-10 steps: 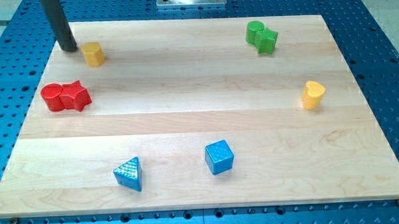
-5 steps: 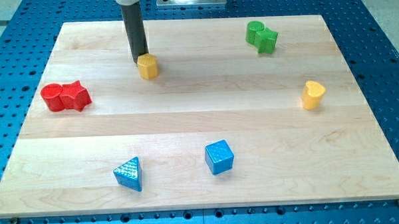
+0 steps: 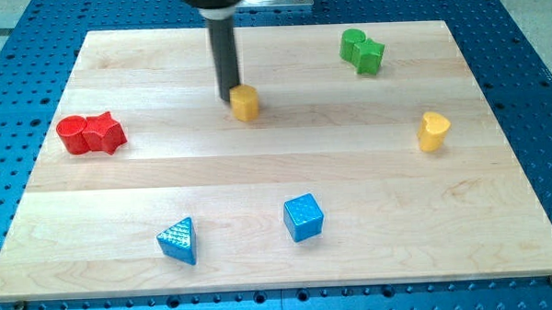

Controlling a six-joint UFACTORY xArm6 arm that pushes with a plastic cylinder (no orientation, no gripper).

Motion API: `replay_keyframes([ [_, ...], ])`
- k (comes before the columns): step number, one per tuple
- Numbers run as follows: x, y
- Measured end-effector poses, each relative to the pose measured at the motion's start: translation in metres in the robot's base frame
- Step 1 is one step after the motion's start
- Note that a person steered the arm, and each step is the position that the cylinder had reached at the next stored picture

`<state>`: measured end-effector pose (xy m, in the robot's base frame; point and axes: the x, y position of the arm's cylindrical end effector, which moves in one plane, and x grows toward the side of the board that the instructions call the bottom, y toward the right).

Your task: Place the hexagon left to the heart

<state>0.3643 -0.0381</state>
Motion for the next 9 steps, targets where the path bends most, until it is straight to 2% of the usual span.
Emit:
replay_keyframes([
  [1,0.015,0.002],
  [2,0.004,-0.043],
  [3,0.002,-0.059],
  [4,0.029,0.026],
  [5,0.043,0.085],
  [6,0.028,0.041],
  [7,0.065,0.015],
  [8,0.084,0.079],
  [9,0.084,0.151],
])
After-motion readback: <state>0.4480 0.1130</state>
